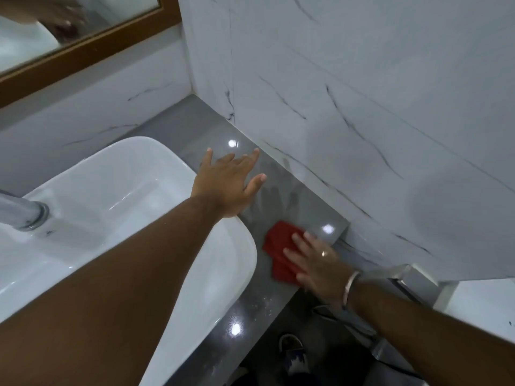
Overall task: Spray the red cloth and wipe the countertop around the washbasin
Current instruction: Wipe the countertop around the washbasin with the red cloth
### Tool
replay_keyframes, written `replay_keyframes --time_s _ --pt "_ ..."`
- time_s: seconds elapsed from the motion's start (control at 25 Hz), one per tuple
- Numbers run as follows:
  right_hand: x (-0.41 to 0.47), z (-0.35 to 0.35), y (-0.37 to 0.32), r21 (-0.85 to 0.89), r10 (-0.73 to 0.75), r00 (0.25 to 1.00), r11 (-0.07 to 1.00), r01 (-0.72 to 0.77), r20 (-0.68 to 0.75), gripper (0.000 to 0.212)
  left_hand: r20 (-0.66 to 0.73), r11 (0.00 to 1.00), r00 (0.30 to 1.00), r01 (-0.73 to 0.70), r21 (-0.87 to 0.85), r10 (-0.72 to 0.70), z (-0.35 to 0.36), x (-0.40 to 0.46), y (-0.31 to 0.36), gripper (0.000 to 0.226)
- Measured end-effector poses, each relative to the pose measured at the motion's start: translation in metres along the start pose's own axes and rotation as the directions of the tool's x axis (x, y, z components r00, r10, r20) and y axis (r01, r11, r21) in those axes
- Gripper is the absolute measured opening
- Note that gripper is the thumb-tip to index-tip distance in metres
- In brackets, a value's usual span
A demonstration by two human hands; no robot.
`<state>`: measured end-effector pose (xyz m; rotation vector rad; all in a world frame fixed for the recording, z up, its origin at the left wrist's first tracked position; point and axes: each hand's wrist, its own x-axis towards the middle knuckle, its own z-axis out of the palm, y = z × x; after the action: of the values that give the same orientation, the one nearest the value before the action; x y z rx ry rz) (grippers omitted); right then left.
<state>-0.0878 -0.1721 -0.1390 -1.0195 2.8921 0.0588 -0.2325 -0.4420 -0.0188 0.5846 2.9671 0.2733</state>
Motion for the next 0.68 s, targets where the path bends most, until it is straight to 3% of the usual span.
replay_keyframes --time_s 0.12,0.2,0.28,0.36,0.48,0.56,0.68 --pt "0.053 0.0 0.037 0.096 0.402 0.915 0.911 -0.402 0.013 0.061 -0.025 0.999 0.999 0.022 0.029 -0.021 0.003 0.002 -0.002 0.068" --pt "0.071 0.0 0.014 0.148 0.553 0.833 0.825 -0.546 -0.01 0.063 -0.01 0.998 0.999 0.032 0.059 -0.032 0.004 0.002 -0.002 0.068" --pt "0.055 -0.004 -0.036 0.153 0.48 0.877 0.868 -0.473 -0.009 0.065 0.005 0.993 0.999 0.036 0.108 -0.037 0.001 -0.002 0.003 0.067" --pt "0.017 -0.01 -0.078 0.165 0.252 0.968 0.955 -0.248 -0.001 0.067 -0.025 0.983 0.996 0.09 0.159 -0.087 -0.008 -0.012 0.014 0.064" --pt "-0.01 -0.003 -0.076 0.18 0.075 0.997 0.981 -0.074 0.0 0.061 -0.054 0.965 0.983 0.184 0.187 -0.177 -0.018 -0.055 0.038 0.06" --pt "0.002 -0.006 -0.052 0.164 0.142 0.99 0.976 -0.144 0.026 0.06 -0.066 0.966 0.973 0.227 0.121 -0.22 -0.019 -0.111 0.047 0.061" --pt "0.017 -0.015 -0.035 0.238 0.349 0.932 0.901 -0.362 0.094 0.063 -0.082 0.894 0.892 0.448 0.035 -0.444 -0.022 -0.213 0.028 0.067"
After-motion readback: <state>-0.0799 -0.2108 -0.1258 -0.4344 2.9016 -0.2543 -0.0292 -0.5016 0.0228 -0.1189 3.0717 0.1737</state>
